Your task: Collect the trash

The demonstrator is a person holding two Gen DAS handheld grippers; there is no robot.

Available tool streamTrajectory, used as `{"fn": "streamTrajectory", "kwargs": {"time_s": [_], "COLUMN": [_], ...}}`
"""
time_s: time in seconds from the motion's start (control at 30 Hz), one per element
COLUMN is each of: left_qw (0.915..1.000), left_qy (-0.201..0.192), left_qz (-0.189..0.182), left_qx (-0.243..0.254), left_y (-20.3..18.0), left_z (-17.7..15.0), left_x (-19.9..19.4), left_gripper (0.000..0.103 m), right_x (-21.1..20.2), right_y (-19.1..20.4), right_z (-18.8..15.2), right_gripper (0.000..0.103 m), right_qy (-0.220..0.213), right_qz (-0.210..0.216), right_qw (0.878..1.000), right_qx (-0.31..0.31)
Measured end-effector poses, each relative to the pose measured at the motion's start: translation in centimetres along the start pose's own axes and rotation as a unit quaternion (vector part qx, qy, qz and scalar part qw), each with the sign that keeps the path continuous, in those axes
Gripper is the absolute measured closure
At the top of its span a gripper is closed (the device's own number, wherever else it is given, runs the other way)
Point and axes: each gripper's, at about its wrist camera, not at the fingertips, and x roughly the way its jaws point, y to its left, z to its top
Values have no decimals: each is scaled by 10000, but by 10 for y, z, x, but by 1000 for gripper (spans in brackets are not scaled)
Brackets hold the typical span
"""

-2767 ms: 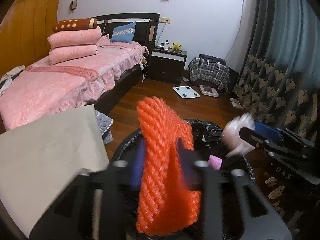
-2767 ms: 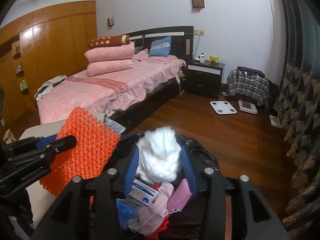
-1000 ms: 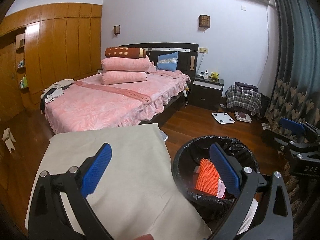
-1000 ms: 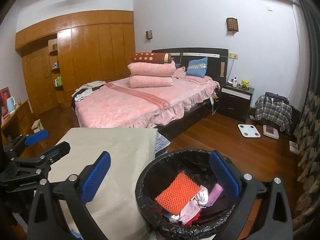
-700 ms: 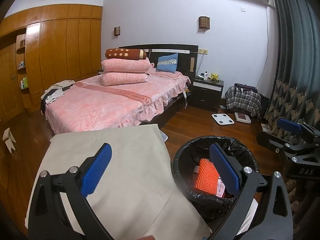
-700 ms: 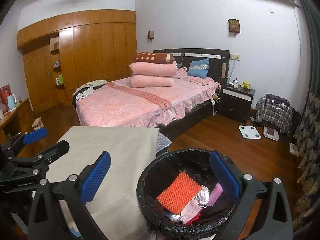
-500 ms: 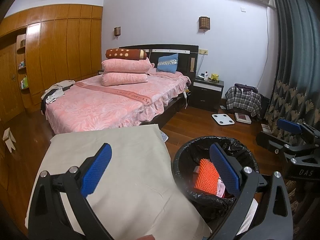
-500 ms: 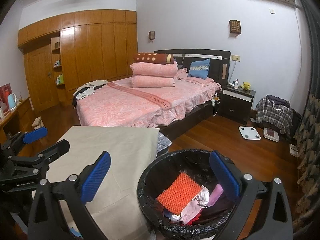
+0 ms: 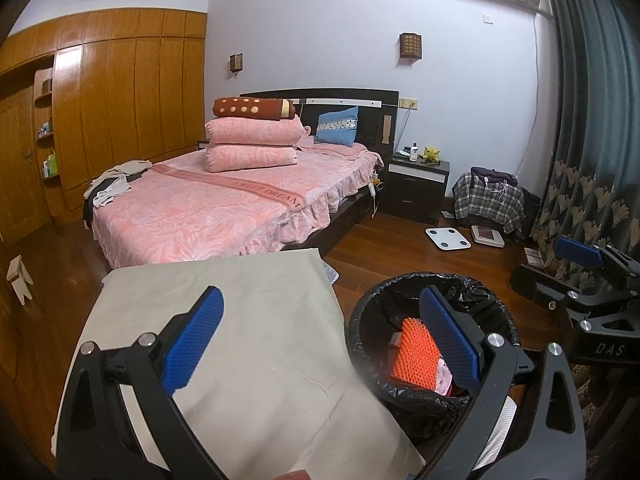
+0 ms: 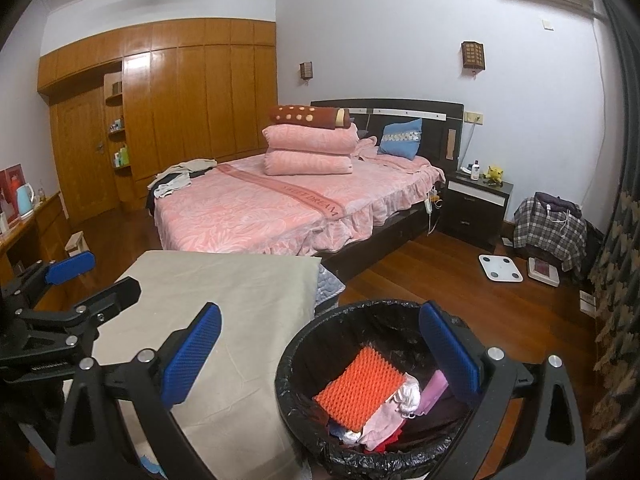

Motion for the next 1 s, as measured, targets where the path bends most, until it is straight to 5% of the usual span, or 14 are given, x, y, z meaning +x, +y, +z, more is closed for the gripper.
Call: {"fn": "streamTrajectory", "kwargs": {"time_s": [1.0], "left_qw": [10000], "left_qy": [14], "left_qz": [18], "left_qx": [-14], "left_y": [5], "left_z": [2], "left_x": [1], "left_gripper": [7], "right_x": [0], "right_y": [2], "right_z": [1], "right_gripper": [6], "right_qy": [2], "right_qz": [-1], "right_qw": [10000], "right_qx": [-17]}}
